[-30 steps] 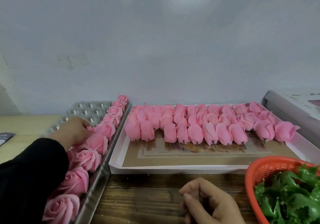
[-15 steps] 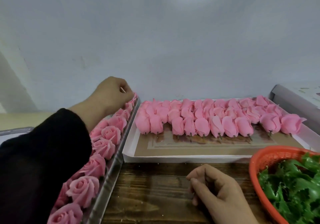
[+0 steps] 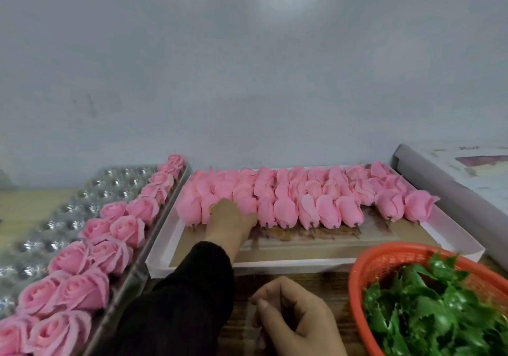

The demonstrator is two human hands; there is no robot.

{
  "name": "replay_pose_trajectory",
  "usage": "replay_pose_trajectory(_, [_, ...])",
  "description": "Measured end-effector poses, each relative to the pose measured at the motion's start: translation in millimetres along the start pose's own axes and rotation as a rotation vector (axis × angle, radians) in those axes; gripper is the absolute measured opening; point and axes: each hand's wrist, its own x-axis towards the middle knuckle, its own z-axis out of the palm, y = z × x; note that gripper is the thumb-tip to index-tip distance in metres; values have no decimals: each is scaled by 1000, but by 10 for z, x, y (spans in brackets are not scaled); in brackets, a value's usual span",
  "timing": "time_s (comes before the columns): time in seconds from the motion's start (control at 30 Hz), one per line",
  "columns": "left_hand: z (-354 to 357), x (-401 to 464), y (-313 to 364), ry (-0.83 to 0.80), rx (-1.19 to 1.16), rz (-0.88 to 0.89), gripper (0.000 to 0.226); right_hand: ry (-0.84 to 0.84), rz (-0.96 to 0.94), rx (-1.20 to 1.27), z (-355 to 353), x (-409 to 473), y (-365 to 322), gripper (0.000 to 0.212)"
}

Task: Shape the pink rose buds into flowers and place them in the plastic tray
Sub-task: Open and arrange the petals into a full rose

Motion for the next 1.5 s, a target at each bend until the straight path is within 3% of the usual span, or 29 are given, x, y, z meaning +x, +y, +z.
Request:
replay_pose_trajectory(0.17, [112,134,-4,16,105,-1,21,-29,1,-23,-6,10,11,25])
replay_pose_trajectory(0.37, [89,100,-51,124,-55,-29,19,-15,-2,-19,-10,21,29,25])
replay_pose_trajectory(0.63, [-122,-313,-182,180,-730,-121,24,25,-29,-12,11,-7,37,27])
replay_pose_trajectory(0.9, [-187,-1294,-127,71,-1364,-116,11,147,-115,121,58,-57,-21,26])
replay_pose_trajectory(1.03, [-95,-1576,-151,15,-1337,-48,30,150,-154,79,99,-101,-47,32])
replay_pose_trajectory(1.37, [2,-1642,-186,21,-1264,87,30,154,-226,-15,107,-113,-59,42])
replay_pose_trajectory(1.5, [3,-1618,-265,-150,-1258,96,62,108,-179,219,77,-100,-78,32])
